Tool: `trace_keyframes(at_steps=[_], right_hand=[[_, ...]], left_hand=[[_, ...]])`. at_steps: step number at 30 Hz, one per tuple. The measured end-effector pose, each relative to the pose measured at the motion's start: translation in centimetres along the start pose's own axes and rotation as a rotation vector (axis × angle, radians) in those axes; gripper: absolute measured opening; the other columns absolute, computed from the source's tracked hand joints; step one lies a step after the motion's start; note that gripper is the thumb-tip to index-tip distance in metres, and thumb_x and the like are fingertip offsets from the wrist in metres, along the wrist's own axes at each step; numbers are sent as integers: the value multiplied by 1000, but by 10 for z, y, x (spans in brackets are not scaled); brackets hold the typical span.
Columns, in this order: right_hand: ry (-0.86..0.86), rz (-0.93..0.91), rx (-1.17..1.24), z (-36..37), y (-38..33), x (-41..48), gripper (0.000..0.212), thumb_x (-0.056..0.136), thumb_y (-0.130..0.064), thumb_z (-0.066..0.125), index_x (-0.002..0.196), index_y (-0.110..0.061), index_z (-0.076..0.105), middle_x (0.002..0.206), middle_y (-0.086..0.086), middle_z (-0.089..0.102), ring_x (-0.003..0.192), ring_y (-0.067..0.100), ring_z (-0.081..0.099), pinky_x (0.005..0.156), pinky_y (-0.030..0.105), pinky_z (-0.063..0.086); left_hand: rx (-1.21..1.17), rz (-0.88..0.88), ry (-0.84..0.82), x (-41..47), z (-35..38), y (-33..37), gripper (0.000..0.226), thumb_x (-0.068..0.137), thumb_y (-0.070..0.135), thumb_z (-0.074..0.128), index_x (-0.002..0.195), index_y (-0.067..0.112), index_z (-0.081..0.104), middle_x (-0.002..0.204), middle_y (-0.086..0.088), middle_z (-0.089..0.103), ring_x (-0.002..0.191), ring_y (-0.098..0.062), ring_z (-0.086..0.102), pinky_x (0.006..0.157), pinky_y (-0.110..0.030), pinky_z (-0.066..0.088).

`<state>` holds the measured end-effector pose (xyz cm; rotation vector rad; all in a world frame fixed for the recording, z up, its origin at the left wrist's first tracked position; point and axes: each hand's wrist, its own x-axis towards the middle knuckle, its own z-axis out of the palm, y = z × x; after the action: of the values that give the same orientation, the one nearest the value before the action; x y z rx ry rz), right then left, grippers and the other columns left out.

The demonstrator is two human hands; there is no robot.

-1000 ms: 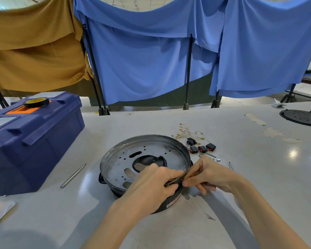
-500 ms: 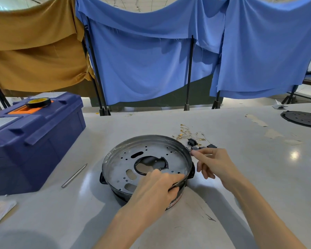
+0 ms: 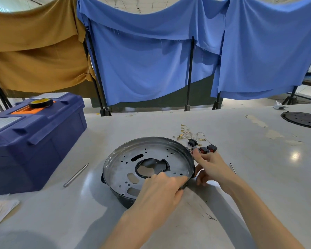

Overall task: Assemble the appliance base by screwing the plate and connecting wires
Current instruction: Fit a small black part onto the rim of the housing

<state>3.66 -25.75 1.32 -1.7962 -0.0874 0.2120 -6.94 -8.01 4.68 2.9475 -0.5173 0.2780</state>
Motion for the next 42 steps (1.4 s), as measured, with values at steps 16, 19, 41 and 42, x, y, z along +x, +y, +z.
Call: trace_keyframes(at_steps=[16, 19, 41, 42], right_hand=[[-16, 38, 98, 12, -1, 1, 32, 82, -44, 74, 97, -17, 75, 81, 22, 71, 43, 28, 57, 41, 28, 44], [0, 33, 102, 12, 1, 2, 28, 83, -43, 74, 95, -17, 75, 74, 13, 72, 42, 28, 56, 40, 28, 43], [-134, 145, 57, 7, -1, -2, 60, 84, -55, 67, 98, 3, 66, 76, 27, 70, 55, 34, 66, 53, 34, 56], [-135, 152, 53, 7, -2, -2, 62, 84, -55, 67, 98, 4, 66, 78, 27, 71, 58, 35, 67, 56, 35, 58]], left_hand=[[92, -36, -37, 5, -2, -1, 19, 99, 29, 42, 108, 23, 57, 74, 0, 40, 77, -25, 40, 62, -31, 29], [106, -38, -25, 4, -1, 0, 22, 99, 30, 40, 112, 25, 56, 74, -1, 38, 76, -25, 38, 61, -32, 27], [134, 4, 164, 1, 18, -3, 55, 80, 54, 68, 131, 35, 56, 120, 12, 66, 95, -10, 67, 58, -24, 39], [85, -5, 152, 0, 16, -2, 56, 61, 57, 82, 112, 37, 70, 98, 15, 73, 76, -4, 69, 48, -18, 41]])
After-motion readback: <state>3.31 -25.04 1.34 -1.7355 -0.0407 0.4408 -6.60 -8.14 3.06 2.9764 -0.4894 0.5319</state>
